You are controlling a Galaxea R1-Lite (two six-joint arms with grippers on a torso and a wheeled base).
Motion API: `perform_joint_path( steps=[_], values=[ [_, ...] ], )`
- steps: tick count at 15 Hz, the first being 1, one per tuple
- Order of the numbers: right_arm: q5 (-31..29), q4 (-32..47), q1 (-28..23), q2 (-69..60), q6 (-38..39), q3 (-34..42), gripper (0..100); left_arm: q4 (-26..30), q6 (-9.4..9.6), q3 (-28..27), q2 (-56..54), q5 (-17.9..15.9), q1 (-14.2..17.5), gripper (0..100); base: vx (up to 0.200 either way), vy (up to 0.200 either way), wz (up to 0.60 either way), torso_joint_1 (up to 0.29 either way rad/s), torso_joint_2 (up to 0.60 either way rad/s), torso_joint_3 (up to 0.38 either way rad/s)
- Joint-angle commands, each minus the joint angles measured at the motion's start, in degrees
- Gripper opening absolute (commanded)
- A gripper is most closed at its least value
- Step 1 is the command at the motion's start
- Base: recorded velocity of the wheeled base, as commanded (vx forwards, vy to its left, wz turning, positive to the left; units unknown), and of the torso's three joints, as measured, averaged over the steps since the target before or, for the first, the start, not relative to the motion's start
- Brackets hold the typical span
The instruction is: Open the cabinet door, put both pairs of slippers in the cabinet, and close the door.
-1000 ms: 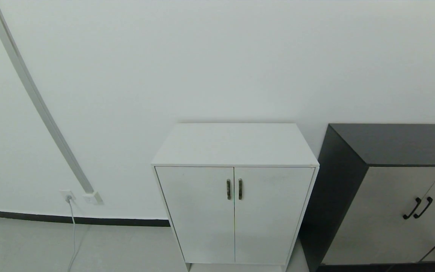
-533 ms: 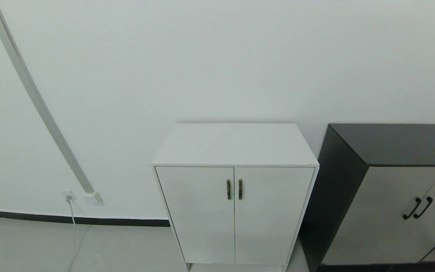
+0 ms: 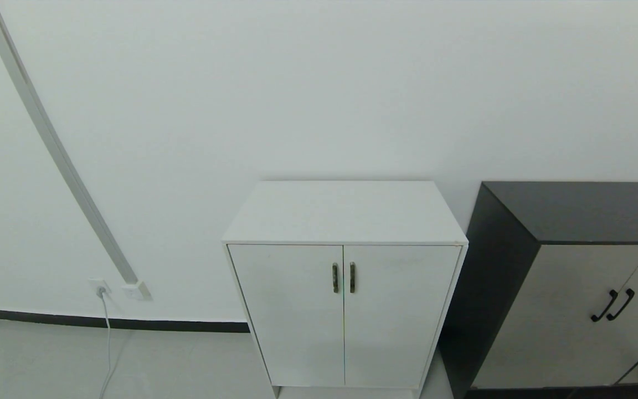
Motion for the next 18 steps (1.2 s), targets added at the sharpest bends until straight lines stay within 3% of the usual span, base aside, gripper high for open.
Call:
perform_joint_path(
  steps=[1,6,18],
  values=[
    [0.04,-0.02,0.20,-0.89,0.10,0.10,0,0.00,-0.09,0.01,0.00,-0.01,0.00,0,0.000,0.000,0.00,0.000,0.00,0.000],
    [-0.31,0.07,-5.60,-2.73,0.27,0.10,0,0.00,-0.09,0.01,0.00,0.08,0.00,0,0.000,0.000,0.00,0.000,0.00,0.000],
    [-3.21,-0.37,-4.90,-7.21,5.11,0.10,0,0.00,0.00,0.01,0.00,-0.01,0.00,0,0.000,0.000,0.00,0.000,0.00,0.000]
  ],
)
